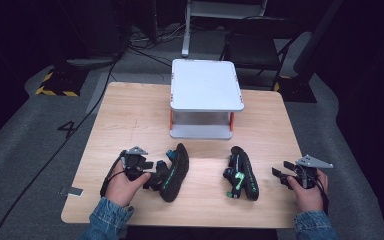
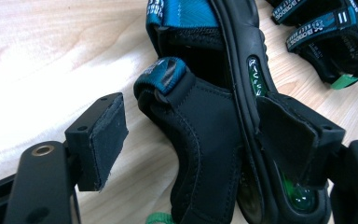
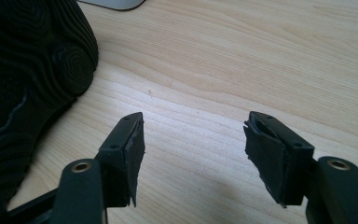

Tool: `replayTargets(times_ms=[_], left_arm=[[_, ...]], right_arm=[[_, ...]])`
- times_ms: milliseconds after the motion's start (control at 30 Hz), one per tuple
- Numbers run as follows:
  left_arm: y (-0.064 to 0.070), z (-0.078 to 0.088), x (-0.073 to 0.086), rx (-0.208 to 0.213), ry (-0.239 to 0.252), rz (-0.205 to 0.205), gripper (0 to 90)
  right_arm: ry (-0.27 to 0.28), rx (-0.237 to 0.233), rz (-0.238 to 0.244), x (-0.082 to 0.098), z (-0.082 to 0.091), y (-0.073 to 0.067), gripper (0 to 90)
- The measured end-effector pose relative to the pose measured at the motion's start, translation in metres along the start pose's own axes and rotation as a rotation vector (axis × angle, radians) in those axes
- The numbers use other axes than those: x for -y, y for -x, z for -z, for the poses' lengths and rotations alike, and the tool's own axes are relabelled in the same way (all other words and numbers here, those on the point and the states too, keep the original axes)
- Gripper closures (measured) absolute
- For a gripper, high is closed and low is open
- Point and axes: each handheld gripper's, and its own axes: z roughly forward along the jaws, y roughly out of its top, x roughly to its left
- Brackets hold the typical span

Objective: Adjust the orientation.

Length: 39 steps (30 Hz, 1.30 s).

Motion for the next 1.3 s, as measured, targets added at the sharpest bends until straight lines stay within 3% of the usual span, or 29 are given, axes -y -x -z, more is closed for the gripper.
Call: replayTargets(times_ms=[100,200,400,433,533,667,800,833,1000,1133,1233,1300], left_arm=[[-0.002,-0.001,0.001,0.048,-0.004,0.04,29.9],[-0.002,-0.002,0.002,0.075,-0.012,0.055,30.6],[0.0,-0.001,0.002,0.076,-0.032,0.062,41.9],[0.001,0.0,0.002,0.058,-0.083,0.035,52.1],[0.003,-0.003,0.002,0.079,-0.098,0.049,54.4],[0.005,-0.002,0.002,0.099,-0.101,0.034,61.8],[0.005,0.001,0.001,0.164,-0.078,0.015,78.7],[0.01,0.002,0.0,0.181,-0.066,-0.014,81.8],[0.018,0.004,-0.004,0.166,-0.047,-0.063,83.4],[0.021,0.008,-0.008,0.108,0.019,-0.103,83.6],[0.016,0.007,-0.012,0.049,0.03,-0.117,83.2],[0.015,0.007,-0.012,0.051,0.03,-0.115,82.9]], right_arm=[[0.0,-0.002,-0.004,0.0,-0.001,-0.001,38.6],[-0.001,-0.001,-0.001,0.0,-0.001,0.0,38.5],[-0.002,0.0,-0.004,0.0,0.0,0.0,38.4],[-0.003,-0.001,-0.006,0.0,-0.001,0.0,38.4],[-0.004,0.0,-0.002,0.001,-0.001,0.0,38.4],[-0.006,0.0,-0.001,0.001,-0.001,0.0,38.4],[-0.005,0.0,-0.002,0.001,-0.001,0.001,38.4],[-0.006,0.001,-0.002,0.001,-0.001,0.001,38.4],[-0.007,0.003,-0.002,0.001,-0.001,0.001,38.4],[-0.004,0.004,-0.005,0.002,0.0,0.002,38.4],[-0.006,0.006,-0.001,0.003,0.0,0.002,38.4],[-0.007,0.007,-0.002,0.003,0.001,0.001,38.4]])
